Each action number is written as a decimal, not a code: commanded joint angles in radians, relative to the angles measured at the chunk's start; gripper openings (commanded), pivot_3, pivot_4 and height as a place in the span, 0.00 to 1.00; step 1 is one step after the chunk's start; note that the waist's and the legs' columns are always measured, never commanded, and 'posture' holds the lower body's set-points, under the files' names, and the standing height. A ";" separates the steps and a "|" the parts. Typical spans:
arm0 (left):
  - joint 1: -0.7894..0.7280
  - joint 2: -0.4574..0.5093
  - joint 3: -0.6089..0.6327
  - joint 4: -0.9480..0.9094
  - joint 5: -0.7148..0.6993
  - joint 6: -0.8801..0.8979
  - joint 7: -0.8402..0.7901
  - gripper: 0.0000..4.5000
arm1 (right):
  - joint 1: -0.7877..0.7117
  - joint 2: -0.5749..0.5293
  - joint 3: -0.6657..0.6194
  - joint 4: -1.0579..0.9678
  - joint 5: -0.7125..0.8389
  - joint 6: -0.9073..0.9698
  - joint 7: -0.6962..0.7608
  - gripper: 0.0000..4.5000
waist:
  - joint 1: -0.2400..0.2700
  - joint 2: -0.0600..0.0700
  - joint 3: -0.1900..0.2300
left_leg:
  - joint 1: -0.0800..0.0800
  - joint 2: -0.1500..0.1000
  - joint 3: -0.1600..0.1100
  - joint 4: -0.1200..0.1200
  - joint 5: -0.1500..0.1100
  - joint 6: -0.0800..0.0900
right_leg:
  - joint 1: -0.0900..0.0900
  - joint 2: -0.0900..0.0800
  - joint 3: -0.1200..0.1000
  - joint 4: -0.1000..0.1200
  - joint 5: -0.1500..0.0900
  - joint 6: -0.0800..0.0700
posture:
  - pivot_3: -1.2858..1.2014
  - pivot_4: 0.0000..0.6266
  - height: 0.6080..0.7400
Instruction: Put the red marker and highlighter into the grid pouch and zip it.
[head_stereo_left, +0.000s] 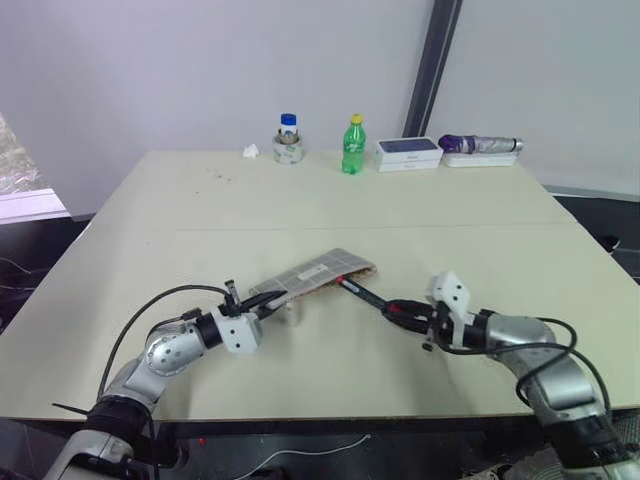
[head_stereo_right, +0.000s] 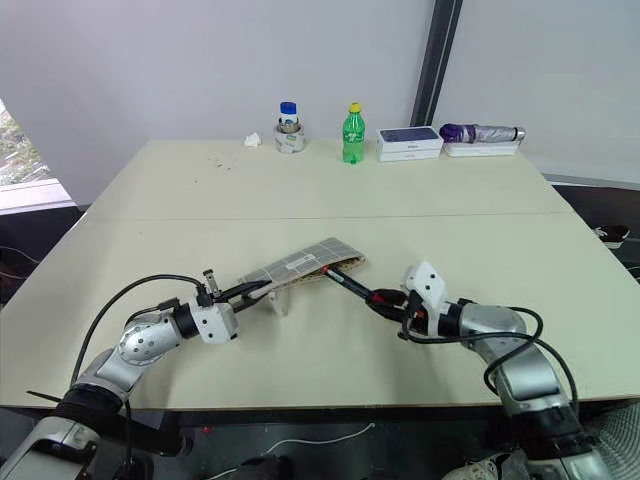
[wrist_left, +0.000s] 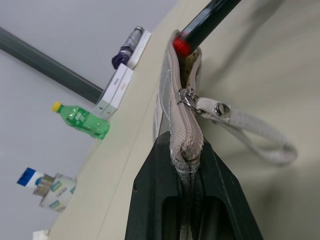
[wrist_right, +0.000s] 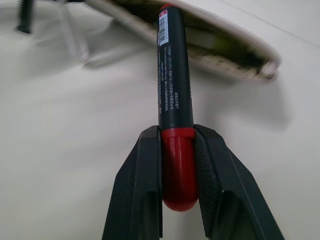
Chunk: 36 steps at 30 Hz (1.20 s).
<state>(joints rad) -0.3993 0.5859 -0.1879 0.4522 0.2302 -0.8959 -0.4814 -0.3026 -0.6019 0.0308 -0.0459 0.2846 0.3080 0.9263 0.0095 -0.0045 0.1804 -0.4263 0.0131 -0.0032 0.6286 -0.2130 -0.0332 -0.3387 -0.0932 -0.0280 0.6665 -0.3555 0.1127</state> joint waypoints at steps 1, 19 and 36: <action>-0.001 0.016 0.007 -0.030 -0.010 -0.015 -0.002 0.00 | -0.038 0.008 0.009 -0.011 -0.016 -0.044 0.000 0.07 | 0.003 0.000 0.000 | 0.000 0.000 0.000 0.000 0.000 0.000 | 0.000 0.000 0.000 0.000 0.000 0.000 | 0.52 0.24 1.00; -0.032 0.044 -0.042 -0.099 0.017 -0.037 -0.052 0.00 | -0.326 0.015 0.333 0.089 -0.417 -0.505 0.026 0.07 | 0.000 0.000 0.000 | -0.001 0.000 0.001 0.000 0.000 0.000 | -0.001 0.000 0.000 0.000 0.000 0.000 | 0.52 0.24 1.00; 0.001 0.002 -0.020 -0.182 -0.136 0.076 -0.124 0.00 | -0.325 -0.029 0.179 0.126 -0.253 -0.704 0.024 0.97 | 0.002 0.000 0.000 | -0.001 0.000 0.001 0.001 0.000 0.000 | 0.000 0.000 0.000 0.000 0.000 0.000 | 0.52 0.24 1.00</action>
<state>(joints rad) -0.3979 0.5946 -0.2280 0.3031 0.1460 -0.8325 -0.6071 -0.6142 -0.6185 0.2838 0.1327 -0.0636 -0.3965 0.9442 0.0113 -0.0044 0.1806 -0.4270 0.0136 -0.0026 0.6296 -0.2129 -0.0334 -0.3388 -0.0932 -0.0282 0.6668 -0.3555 0.1127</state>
